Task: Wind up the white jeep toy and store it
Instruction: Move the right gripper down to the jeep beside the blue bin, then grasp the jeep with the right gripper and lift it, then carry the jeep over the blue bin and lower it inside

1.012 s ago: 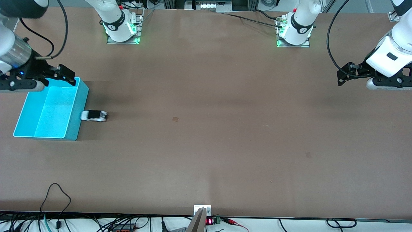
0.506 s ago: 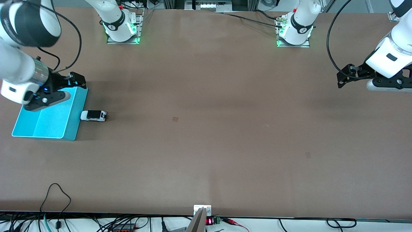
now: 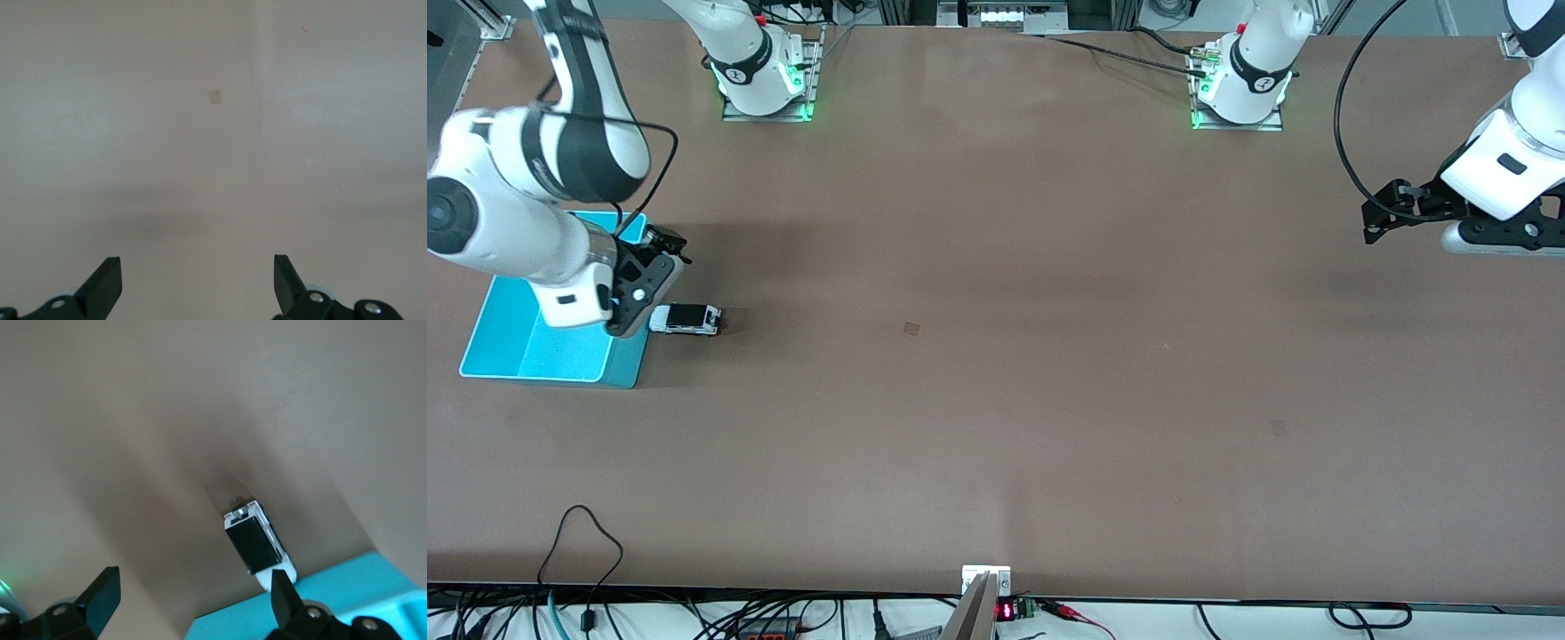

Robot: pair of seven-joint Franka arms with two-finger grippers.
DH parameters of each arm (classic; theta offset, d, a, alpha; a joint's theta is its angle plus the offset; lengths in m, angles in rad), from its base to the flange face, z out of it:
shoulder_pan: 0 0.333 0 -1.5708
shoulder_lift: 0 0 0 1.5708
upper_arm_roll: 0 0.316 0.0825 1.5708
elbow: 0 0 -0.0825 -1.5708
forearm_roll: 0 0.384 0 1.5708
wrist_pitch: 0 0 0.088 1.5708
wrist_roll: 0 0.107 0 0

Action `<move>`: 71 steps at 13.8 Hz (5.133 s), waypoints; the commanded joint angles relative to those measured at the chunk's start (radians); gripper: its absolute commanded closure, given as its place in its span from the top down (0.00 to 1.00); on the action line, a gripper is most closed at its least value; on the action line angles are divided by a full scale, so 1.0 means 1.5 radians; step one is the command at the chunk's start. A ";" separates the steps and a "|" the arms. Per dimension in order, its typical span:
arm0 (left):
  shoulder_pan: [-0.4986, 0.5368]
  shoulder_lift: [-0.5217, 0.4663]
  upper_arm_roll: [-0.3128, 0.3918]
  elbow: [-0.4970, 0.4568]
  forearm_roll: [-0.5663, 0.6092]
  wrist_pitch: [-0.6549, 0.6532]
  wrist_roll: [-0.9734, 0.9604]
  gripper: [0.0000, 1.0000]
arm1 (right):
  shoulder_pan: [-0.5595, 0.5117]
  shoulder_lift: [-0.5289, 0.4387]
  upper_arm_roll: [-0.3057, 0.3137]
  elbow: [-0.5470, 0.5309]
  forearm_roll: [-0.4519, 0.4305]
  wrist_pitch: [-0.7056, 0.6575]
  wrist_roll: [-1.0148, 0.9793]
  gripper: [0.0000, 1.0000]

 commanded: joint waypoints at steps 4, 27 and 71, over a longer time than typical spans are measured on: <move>0.023 -0.015 -0.008 -0.008 -0.003 -0.016 0.018 1.00 | -0.057 0.060 0.005 -0.095 -0.009 0.219 -0.254 1.00; 0.024 -0.027 -0.035 -0.004 -0.002 -0.057 0.007 1.00 | -0.079 0.091 0.022 -0.167 -0.002 0.407 -0.340 0.00; 0.039 -0.031 -0.032 0.059 0.002 -0.150 0.010 1.00 | -0.317 0.046 -0.010 -0.206 -0.126 0.377 0.484 1.00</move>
